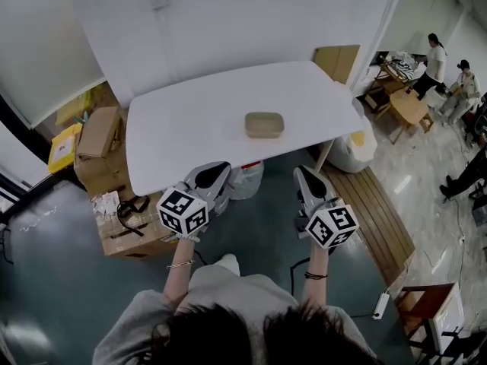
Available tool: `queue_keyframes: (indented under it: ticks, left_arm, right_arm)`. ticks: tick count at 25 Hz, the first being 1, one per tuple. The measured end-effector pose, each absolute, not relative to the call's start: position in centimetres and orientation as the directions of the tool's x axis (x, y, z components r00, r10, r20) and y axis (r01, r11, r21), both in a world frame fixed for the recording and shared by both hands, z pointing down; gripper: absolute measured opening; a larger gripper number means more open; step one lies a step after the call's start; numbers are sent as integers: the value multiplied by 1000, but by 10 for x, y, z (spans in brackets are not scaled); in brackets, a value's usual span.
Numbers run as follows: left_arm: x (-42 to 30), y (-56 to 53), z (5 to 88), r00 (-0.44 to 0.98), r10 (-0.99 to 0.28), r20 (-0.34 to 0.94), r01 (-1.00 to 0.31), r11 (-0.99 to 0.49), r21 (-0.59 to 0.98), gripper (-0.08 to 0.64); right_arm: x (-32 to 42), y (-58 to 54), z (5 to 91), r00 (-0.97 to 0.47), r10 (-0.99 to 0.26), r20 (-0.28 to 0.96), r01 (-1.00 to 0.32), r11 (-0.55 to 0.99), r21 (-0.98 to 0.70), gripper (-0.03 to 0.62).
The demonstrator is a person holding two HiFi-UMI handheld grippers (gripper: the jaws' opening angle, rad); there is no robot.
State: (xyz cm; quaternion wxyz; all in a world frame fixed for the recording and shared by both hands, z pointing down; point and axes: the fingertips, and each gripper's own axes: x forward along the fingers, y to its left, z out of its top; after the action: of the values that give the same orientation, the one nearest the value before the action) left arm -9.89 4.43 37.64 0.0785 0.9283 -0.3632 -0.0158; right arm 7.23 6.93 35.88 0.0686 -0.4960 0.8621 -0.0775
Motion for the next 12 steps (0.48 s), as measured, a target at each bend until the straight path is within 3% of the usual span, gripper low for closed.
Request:
queue_keyframes:
  ticks: [12]
  left_arm:
    - [-89, -18, 379, 756, -654, 36, -649, -741, 173, -5]
  right_arm:
    - [78, 10, 357, -469, -882, -41, -858, 466, -214, 12]
